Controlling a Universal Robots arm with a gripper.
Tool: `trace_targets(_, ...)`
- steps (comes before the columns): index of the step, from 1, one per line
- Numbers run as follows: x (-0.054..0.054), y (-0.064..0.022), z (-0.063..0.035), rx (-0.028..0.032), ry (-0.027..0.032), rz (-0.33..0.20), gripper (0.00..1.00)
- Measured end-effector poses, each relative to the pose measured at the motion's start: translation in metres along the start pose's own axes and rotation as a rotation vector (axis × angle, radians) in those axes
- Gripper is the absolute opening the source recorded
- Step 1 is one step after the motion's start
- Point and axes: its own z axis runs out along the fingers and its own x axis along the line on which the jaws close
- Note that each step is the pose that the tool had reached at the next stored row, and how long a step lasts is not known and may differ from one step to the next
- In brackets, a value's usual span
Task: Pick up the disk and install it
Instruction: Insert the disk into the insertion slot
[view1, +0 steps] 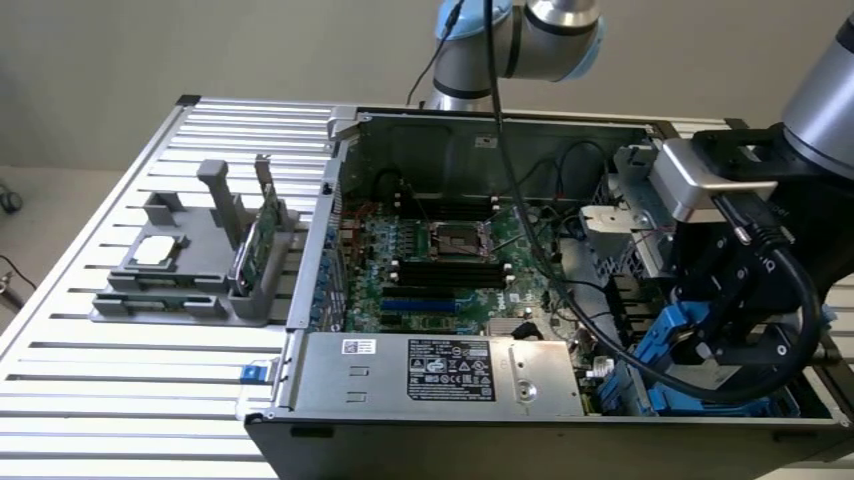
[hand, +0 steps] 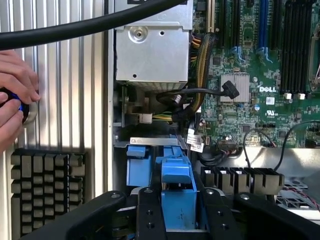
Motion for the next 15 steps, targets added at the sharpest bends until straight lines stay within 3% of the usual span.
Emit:
trace_targets(6,0.0005,0.0001,0.0042,-0.0001,0.0005,0.000,0.34)
trace_targets(7,0.0005,0.0001,0.0042,-0.0001,0.0003,0.000,0.41)
trace_targets(15,0.0005,-0.0012,0.0004,-0.0005,-0.0001,0.000,0.41)
